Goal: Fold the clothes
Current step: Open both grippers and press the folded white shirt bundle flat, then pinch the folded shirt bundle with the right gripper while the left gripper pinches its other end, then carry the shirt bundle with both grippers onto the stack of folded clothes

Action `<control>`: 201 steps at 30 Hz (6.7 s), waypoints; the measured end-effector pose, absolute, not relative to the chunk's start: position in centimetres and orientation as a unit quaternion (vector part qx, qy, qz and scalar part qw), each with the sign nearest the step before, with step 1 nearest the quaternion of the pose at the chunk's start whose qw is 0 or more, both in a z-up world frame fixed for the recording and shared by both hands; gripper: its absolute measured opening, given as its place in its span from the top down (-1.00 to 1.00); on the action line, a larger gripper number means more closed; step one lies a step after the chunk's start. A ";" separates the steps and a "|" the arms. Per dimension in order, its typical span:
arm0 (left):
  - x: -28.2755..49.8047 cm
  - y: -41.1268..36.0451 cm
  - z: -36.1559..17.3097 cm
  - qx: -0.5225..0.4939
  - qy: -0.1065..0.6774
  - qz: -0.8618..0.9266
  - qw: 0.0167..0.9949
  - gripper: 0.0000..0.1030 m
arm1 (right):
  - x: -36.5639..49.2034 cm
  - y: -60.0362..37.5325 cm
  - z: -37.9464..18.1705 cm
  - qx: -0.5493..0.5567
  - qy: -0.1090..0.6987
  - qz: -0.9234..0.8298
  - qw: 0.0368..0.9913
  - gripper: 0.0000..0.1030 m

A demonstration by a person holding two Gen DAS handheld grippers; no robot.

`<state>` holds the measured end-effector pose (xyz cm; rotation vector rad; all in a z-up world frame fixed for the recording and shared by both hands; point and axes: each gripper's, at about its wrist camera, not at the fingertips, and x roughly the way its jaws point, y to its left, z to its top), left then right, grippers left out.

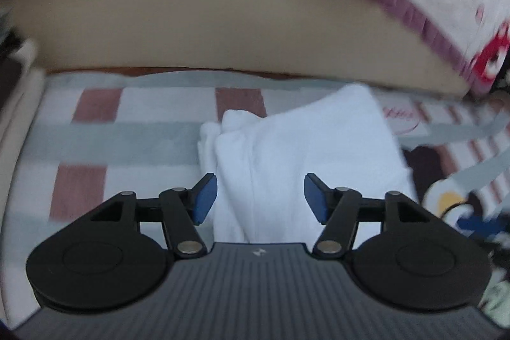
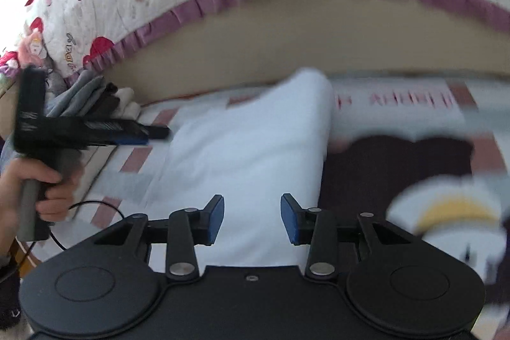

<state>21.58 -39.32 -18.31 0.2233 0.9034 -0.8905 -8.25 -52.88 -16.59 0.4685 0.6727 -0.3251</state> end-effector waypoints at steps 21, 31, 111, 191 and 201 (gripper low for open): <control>23.9 -38.8 -20.0 0.078 0.420 -0.396 0.813 0.69 | 3.0 -65.0 -24.5 0.334 0.296 -0.226 0.866 0.10; 25.2 -38.4 -21.0 0.063 0.422 -0.380 0.821 0.43 | -2.4 -59.3 -25.2 0.384 0.345 -0.162 0.841 -0.33; 1.9 -38.4 -16.9 0.312 0.231 -0.459 0.799 0.53 | -10.9 -54.2 -21.7 0.586 0.175 0.018 0.791 0.64; 25.1 3.2 -10.7 -0.439 0.208 -0.096 0.869 0.74 | 29.8 -36.6 -8.6 0.409 0.204 0.178 0.871 0.33; 24.9 3.8 -13.1 -0.460 0.243 -0.082 0.850 0.71 | 29.2 -33.8 -9.8 0.323 0.269 0.101 0.902 0.06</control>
